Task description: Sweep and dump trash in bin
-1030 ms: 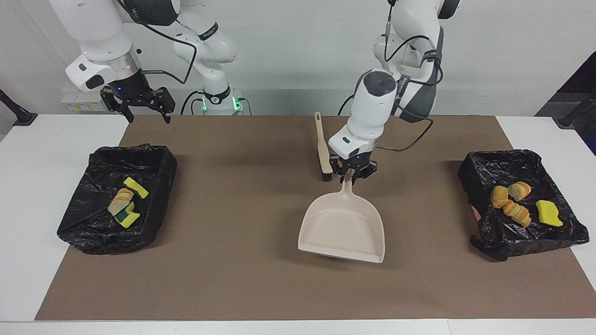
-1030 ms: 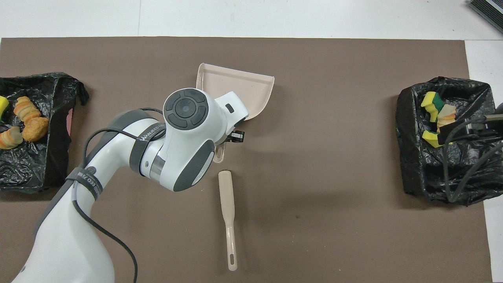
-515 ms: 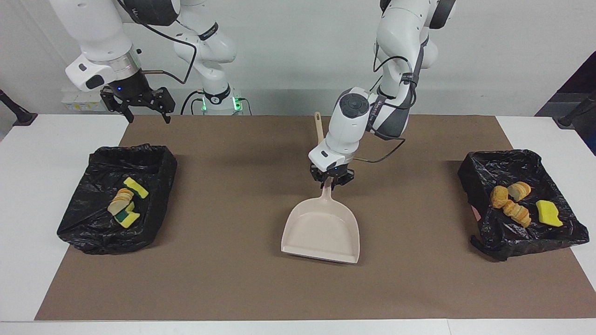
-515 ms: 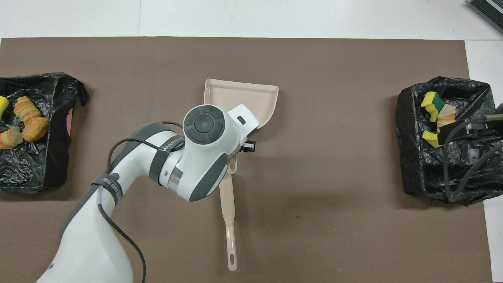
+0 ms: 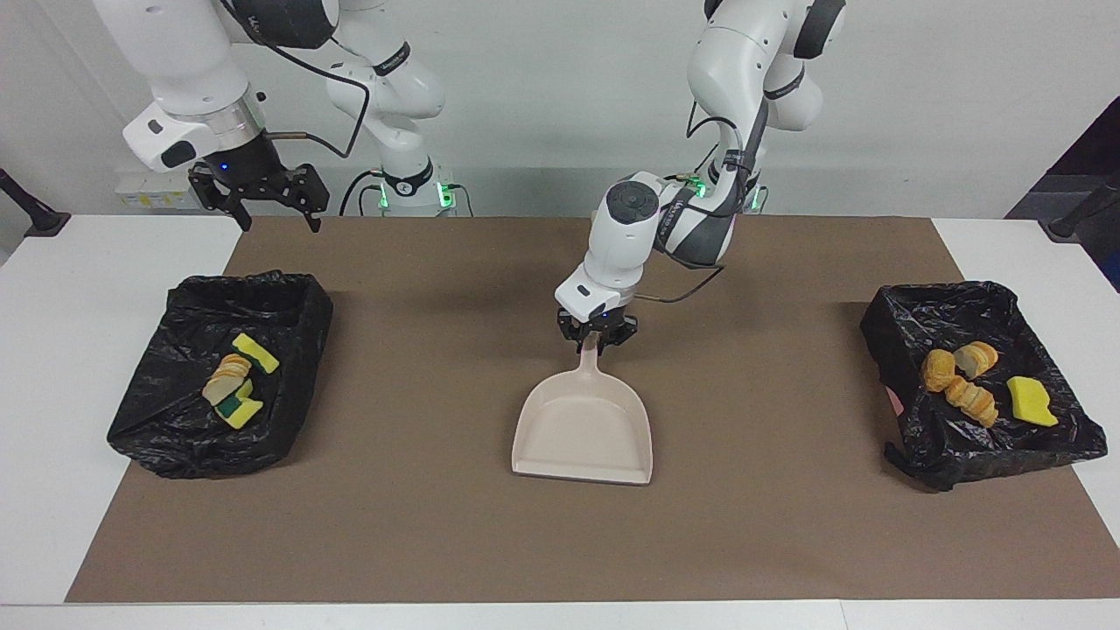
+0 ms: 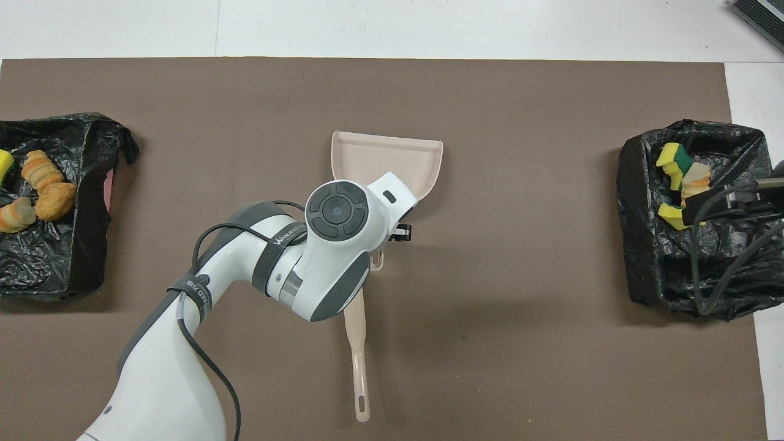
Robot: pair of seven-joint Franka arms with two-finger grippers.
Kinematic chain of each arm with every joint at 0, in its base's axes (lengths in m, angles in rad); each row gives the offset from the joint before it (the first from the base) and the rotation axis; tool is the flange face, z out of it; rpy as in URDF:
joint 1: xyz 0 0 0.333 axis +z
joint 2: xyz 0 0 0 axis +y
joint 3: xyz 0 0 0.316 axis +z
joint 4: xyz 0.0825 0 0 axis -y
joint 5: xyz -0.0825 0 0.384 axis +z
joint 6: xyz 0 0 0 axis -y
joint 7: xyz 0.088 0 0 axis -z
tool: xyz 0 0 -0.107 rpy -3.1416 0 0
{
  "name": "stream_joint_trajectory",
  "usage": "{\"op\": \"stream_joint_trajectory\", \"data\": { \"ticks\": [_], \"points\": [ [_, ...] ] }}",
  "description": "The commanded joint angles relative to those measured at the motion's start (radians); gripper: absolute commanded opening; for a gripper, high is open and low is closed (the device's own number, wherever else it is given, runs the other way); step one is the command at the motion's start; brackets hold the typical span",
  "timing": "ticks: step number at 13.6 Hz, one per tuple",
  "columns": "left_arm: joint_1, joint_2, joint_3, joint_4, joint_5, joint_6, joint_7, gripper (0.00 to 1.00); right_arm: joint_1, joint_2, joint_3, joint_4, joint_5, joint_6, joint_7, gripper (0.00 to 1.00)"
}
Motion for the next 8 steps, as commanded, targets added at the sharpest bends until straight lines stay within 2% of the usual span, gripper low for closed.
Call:
{"op": "stream_joint_trajectory", "data": {
  "ticks": [1,4,8],
  "points": [
    [0.028,-0.043,0.022,-0.008,-0.010,-0.008,0.006,1.00,-0.011,-0.024,0.008,-0.025,-0.002,-0.009,0.012,1.00],
    [0.113,-0.107,0.024,-0.007,0.015,-0.111,0.044,1.00,-0.011,-0.024,0.008,-0.025,-0.002,-0.009,0.012,1.00],
    [0.269,-0.216,0.022,-0.008,0.026,-0.283,0.260,1.00,-0.011,-0.024,0.008,-0.025,-0.002,-0.009,0.012,1.00]
  ]
}}
